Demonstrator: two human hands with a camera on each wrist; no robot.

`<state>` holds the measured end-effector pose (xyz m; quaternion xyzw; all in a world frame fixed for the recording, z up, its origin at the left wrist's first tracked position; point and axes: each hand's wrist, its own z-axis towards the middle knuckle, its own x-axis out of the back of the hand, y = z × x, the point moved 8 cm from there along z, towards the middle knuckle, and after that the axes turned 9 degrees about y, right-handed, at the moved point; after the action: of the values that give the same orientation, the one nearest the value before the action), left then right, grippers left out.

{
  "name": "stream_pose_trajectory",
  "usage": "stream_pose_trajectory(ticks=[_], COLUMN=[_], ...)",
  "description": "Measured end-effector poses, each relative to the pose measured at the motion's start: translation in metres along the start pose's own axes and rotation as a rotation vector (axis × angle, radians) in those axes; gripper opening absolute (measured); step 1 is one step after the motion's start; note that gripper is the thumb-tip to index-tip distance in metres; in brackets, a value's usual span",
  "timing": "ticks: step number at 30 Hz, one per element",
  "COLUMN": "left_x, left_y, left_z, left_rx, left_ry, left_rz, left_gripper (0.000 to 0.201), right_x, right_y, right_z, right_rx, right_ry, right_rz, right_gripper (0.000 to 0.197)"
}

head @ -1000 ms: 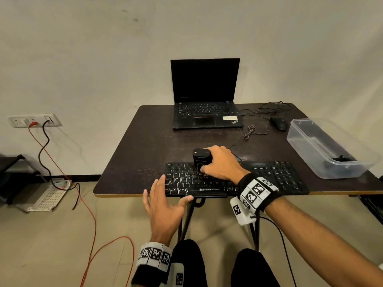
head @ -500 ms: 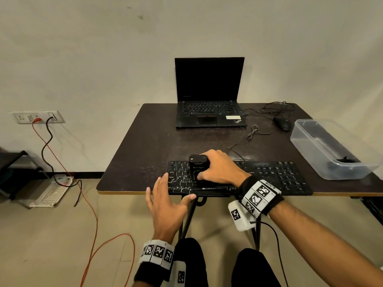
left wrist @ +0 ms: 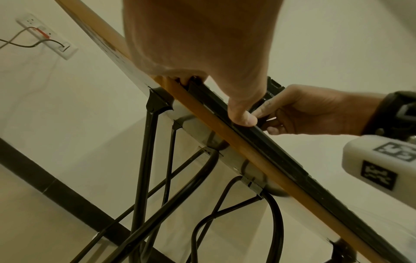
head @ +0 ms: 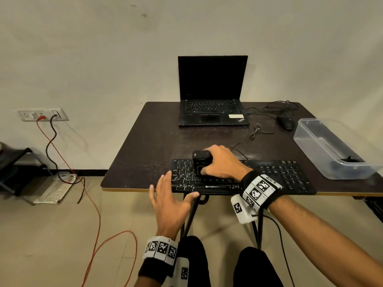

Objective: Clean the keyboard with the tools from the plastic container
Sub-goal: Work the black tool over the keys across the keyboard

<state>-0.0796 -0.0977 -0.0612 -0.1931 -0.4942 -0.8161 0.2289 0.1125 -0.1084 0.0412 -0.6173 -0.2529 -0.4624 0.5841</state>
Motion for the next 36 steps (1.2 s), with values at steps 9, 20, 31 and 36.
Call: stream_pose_trajectory(ticks=[9, 20, 31, 36], left_x=[0.000, -0.001, -0.001, 0.000], left_y=[0.000, 0.000, 0.000, 0.000], left_z=[0.001, 0.000, -0.003, -0.002], left_rx=[-0.004, -0.003, -0.006, -0.015], left_ry=[-0.001, -0.011, -0.009, -0.006], left_rz=[-0.005, -0.005, 0.007, 0.000], left_gripper=[0.116, 0.122, 0.115, 0.119], right_x=[-0.002, -0.010, -0.012, -0.012], right_y=[-0.004, -0.012, -0.019, -0.021], right_z=[-0.002, 0.001, 0.005, 0.006], right_rx=[0.020, 0.036, 0.047, 0.061], right_ry=[-0.005, -0.048, 0.001, -0.021], right_rz=[0.022, 0.033, 0.013, -0.009], right_gripper=[0.015, 0.017, 0.013, 0.014])
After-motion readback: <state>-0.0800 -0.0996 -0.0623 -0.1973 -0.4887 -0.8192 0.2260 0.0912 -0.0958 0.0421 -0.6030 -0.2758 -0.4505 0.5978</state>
